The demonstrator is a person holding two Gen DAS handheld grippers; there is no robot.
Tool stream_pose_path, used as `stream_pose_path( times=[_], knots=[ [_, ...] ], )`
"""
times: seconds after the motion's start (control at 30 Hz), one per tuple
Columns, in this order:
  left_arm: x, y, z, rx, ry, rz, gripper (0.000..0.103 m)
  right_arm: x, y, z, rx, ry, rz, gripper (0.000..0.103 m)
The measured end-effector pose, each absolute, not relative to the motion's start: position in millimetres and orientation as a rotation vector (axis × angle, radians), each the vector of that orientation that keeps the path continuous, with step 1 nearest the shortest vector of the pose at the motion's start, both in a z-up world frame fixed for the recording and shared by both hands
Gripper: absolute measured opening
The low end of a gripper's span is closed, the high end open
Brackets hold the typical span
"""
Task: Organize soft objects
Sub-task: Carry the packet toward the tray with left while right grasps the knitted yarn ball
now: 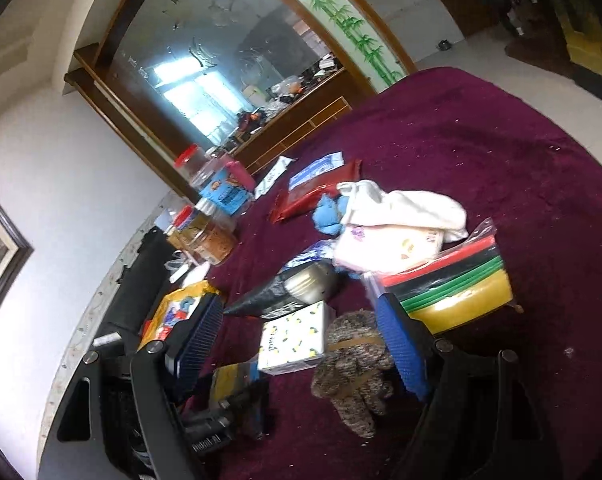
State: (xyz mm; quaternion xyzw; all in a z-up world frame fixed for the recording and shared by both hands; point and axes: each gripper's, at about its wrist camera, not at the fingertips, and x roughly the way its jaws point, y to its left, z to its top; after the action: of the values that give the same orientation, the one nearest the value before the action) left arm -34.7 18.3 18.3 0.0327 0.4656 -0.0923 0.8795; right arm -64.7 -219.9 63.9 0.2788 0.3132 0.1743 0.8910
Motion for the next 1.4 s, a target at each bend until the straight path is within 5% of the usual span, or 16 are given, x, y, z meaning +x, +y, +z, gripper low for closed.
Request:
stream_pose_path(
  times=[0.2,0.6,0.67,0.7,1.13,1.4],
  knots=[
    [-44.3,11.5,28.4,0.083,0.943,-0.301,0.046,-60.1,-221.7,57.5,0.560,0.674,0.311,0.078],
    [-95.4,104.8,85.8,-0.132,0.840,-0.351,0.047,-64.4,-187.9,48.7,0.357,0.818,0.146,0.078],
    [-99.1,127.6,88.9,-0.159,0.829,-0.324,0.047,-60.3,-175.6,42.7,0.303,0.860,0.111,0.066],
    [-100.6,140.9,90.0,-0.175,0.825,-0.306,0.047,-56.5,-170.0,37.5,0.279,0.888,0.089,0.048],
    [-61.6,273.9,60.9,-0.277,0.921,-0.052,0.047,-88.8,-134.8,100.5,0.260,0.829,0.182,0.045],
    [-11.9,291.7,32.2,-0.388,1.023,-0.055,0.062,-58.5,-2.0,110.8,0.196,0.935,0.468,0.045]
  ],
)
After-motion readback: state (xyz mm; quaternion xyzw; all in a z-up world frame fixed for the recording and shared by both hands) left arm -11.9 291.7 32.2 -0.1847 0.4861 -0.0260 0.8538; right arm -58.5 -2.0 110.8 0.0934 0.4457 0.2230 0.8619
